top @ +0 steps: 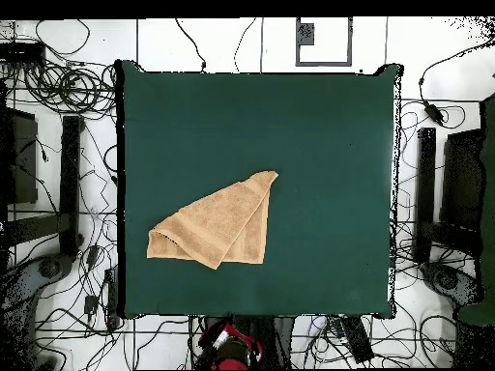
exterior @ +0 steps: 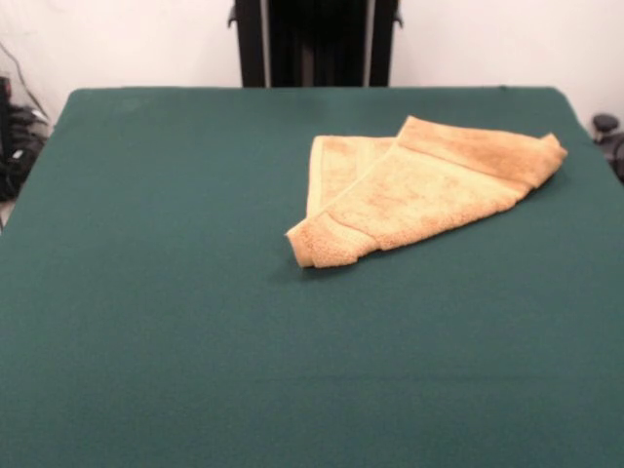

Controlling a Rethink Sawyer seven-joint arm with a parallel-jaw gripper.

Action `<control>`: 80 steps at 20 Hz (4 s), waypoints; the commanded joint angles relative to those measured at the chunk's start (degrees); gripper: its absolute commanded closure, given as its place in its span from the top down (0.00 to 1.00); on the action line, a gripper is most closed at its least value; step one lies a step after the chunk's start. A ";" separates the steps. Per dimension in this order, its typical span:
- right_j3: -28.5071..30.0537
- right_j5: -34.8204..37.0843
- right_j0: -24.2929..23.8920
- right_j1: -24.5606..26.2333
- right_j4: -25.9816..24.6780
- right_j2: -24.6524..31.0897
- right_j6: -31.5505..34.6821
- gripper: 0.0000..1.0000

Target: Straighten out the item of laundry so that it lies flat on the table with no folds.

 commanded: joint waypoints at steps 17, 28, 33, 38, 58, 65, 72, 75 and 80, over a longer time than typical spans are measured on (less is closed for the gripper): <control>-24.87 31.09 -11.72 3.59 2.93 23.20 -11.21 1.00; -25.21 28.85 -20.64 11.52 1.30 34.23 -13.80 1.00; -30.34 29.76 -20.53 14.95 -2.37 33.93 -13.74 1.00; -32.73 30.35 -24.00 17.29 -1.96 38.44 -16.79 1.00; -37.18 27.40 -19.60 22.19 -6.00 36.32 -6.47 1.00; -36.33 20.52 -10.23 22.90 -7.35 28.56 4.39 1.00; -38.24 13.37 -3.09 27.00 -6.14 20.78 8.61 1.00; -38.75 12.21 -0.84 28.37 -5.03 18.03 8.77 1.00; -39.06 9.70 -0.03 30.73 -3.74 15.92 7.07 1.00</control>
